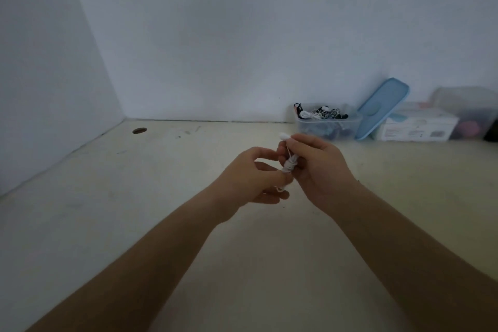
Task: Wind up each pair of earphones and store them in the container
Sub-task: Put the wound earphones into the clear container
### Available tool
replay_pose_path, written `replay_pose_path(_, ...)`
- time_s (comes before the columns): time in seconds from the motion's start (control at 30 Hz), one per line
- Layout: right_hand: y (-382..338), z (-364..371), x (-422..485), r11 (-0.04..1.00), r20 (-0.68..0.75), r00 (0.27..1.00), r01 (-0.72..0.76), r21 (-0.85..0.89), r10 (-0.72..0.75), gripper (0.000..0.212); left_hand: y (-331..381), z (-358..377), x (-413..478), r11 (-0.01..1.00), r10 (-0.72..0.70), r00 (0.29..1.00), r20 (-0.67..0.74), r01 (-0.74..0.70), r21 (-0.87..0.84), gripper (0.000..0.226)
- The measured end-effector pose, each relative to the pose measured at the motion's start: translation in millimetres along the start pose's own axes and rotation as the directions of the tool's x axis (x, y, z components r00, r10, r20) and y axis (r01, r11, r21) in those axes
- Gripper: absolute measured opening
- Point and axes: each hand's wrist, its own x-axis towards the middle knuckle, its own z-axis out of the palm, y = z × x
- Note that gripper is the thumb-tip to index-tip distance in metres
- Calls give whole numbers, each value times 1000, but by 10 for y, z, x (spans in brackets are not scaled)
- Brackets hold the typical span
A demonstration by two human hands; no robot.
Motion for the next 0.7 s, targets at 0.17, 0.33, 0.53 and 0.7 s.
replay_pose_path(0.17, -161, -112, 99, 995, -135, 991, 4, -101, -18, 29, 150, 24, 218, 1000, 18, 998, -52, -18, 5, 41)
replay_pose_path(0.33, -487, -338, 404, 959, -224, 972, 9, -282, -75, 19, 336, 217, 727, 988, 124, 991, -42, -119, 94, 28)
replay_pose_path(0.53, -898, -704, 1086, 938, -296, 951, -15, -347, -94, 15, 546, 448, 1672, 986, 168, 979, -118, -165, 34, 25)
replay_pose_path(0.7, -1176, -952, 1736, 934, -324, 945, -74, -348, -46, 7, 642, 554, 2503, 972, 217, 955, -201, -192, 135, 24)
